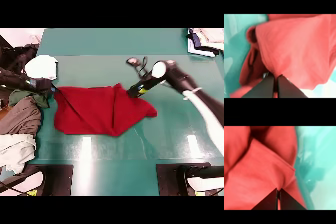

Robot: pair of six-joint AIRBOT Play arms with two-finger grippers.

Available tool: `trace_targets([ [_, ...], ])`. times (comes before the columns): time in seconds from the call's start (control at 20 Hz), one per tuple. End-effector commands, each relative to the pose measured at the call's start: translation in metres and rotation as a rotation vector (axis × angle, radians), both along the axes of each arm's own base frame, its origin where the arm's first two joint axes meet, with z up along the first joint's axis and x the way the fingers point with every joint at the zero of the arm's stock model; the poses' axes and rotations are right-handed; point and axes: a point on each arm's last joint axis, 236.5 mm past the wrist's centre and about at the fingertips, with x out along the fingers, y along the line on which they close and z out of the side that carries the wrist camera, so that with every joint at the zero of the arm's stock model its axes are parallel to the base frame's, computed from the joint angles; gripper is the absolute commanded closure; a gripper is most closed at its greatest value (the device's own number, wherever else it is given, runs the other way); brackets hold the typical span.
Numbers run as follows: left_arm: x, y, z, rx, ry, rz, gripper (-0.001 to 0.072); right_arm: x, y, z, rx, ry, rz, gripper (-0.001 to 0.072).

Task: Fold the shirts.

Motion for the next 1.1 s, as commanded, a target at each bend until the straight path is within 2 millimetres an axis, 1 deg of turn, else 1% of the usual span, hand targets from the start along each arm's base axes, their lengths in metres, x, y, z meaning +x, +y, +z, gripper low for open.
trace_targets([
  [0.0, 0.009, 0.008, 0.075, -0.013, -0.126, -0.018, 0.0681, -0.006, -0.044, 0.088, 0.006, -0.162, -0.054, 0.0699],
  [0.1, 0.011, 0.007, 0.136, 0.006, -0.258, -0.05, 0.0681, -0.015, -0.074, 0.152, 0.06, -0.291, -0.144, 0.0699],
  [0.2, 0.006, -0.003, 0.2, -0.008, -0.397, -0.069, 0.0681, -0.032, -0.1, 0.21, 0.11, -0.425, -0.216, 0.0699],
  [0.3, -0.009, -0.02, 0.266, -0.05, -0.553, -0.101, 0.0681, -0.054, -0.116, 0.257, 0.151, -0.547, -0.257, 0.0699],
  [0.35, -0.02, -0.028, 0.294, -0.065, -0.624, -0.124, 0.0681, -0.068, -0.121, 0.278, 0.176, -0.6, -0.269, 0.0699],
  [0.4, -0.035, -0.037, 0.32, -0.076, -0.693, -0.157, 0.0681, -0.081, -0.125, 0.294, 0.197, -0.642, -0.284, 0.0699],
  [0.45, -0.051, -0.046, 0.34, -0.093, -0.745, -0.19, 0.0681, -0.094, -0.127, 0.308, 0.222, -0.672, -0.298, 0.0699],
  [0.5, -0.069, -0.055, 0.355, -0.113, -0.789, -0.211, 0.0681, -0.107, -0.13, 0.321, 0.241, -0.705, -0.305, 0.0699],
  [0.6, -0.104, -0.065, 0.375, -0.113, -0.853, -0.232, 0.0681, -0.131, -0.134, 0.341, 0.279, -0.759, -0.321, 0.0699],
  [0.7, -0.138, -0.072, 0.392, -0.095, -0.92, -0.238, 0.0682, -0.15, -0.139, 0.351, 0.303, -0.777, -0.347, 0.0699],
  [0.75, -0.154, -0.075, 0.398, -0.084, -0.952, -0.244, 0.0682, -0.157, -0.14, 0.351, 0.318, -0.764, -0.362, 0.0699],
  [0.8, -0.164, -0.077, 0.402, -0.078, -0.971, -0.247, 0.0682, -0.16, -0.14, 0.346, 0.329, -0.729, -0.382, 0.07],
  [0.85, -0.168, -0.078, 0.402, -0.074, -0.973, -0.252, 0.0682, -0.159, -0.138, 0.334, 0.328, -0.665, -0.402, 0.0699],
  [0.9, -0.16, -0.074, 0.394, -0.06, -0.948, -0.233, 0.0682, -0.156, -0.135, 0.313, 0.305, -0.57, -0.41, 0.0699],
  [0.95, -0.15, -0.067, 0.38, -0.044, -0.9, -0.214, 0.0682, -0.154, -0.133, 0.287, 0.26, -0.462, -0.403, 0.0699],
  [1.05, -0.111, -0.045, 0.329, -0.008, -0.741, -0.146, 0.0682, -0.149, -0.12, 0.23, 0.188, -0.204, -0.367, 0.0699],
])
